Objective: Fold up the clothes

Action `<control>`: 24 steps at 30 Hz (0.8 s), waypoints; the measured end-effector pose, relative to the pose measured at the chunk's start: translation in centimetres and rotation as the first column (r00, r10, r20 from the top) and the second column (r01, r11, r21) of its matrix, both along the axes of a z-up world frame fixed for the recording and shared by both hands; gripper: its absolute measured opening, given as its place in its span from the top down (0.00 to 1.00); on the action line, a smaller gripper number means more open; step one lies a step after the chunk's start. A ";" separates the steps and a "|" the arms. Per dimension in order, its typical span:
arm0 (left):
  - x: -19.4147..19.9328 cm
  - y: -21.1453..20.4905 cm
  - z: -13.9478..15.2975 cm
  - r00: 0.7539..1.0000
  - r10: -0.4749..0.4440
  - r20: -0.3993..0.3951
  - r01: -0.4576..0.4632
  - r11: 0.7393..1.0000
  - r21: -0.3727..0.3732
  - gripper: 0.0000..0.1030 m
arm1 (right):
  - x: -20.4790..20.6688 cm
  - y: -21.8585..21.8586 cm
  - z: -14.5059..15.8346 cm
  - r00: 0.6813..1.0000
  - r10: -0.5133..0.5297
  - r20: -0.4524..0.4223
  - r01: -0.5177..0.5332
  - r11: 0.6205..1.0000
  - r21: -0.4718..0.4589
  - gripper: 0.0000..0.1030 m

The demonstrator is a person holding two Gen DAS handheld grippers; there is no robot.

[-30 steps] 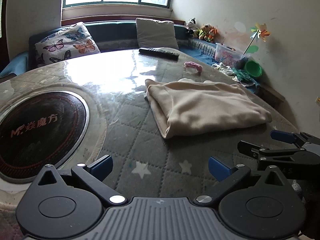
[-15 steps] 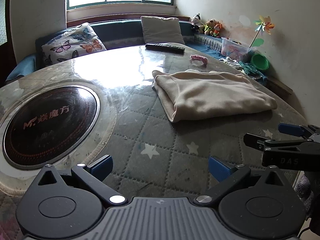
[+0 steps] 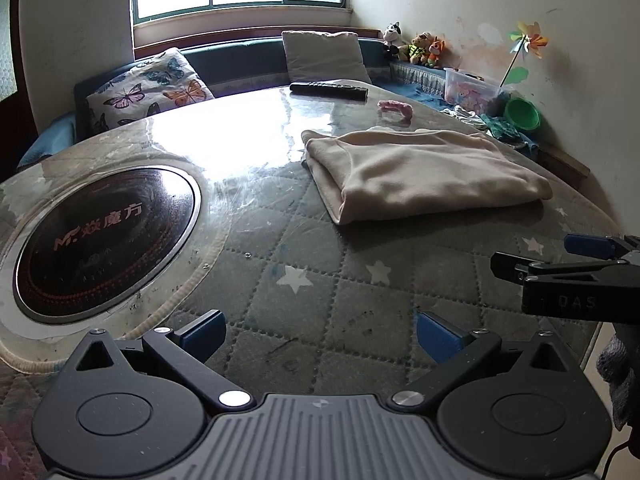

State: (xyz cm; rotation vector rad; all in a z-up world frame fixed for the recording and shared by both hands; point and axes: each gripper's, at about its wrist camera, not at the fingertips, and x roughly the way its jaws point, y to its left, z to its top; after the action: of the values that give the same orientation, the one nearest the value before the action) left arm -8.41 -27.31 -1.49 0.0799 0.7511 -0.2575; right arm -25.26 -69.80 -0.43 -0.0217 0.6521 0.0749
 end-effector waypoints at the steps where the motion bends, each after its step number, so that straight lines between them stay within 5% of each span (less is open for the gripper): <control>1: -0.1 -0.1 0.1 1.000 0.001 0.002 -0.001 1.000 0.004 0.00 | 0.0 0.0 0.0 1.000 0.000 0.001 0.000 1.000 -0.001 0.00; 24: -1.9 -1.6 1.4 0.999 0.002 0.053 -0.006 0.997 0.077 0.00 | -1.1 -0.1 0.8 1.000 -0.007 0.024 0.007 1.000 0.007 0.00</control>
State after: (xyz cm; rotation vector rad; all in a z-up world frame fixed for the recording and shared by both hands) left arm -10.27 -28.88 -0.13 0.1576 0.7084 -0.2214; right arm -26.36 -69.92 0.33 -0.0133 0.6277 0.0699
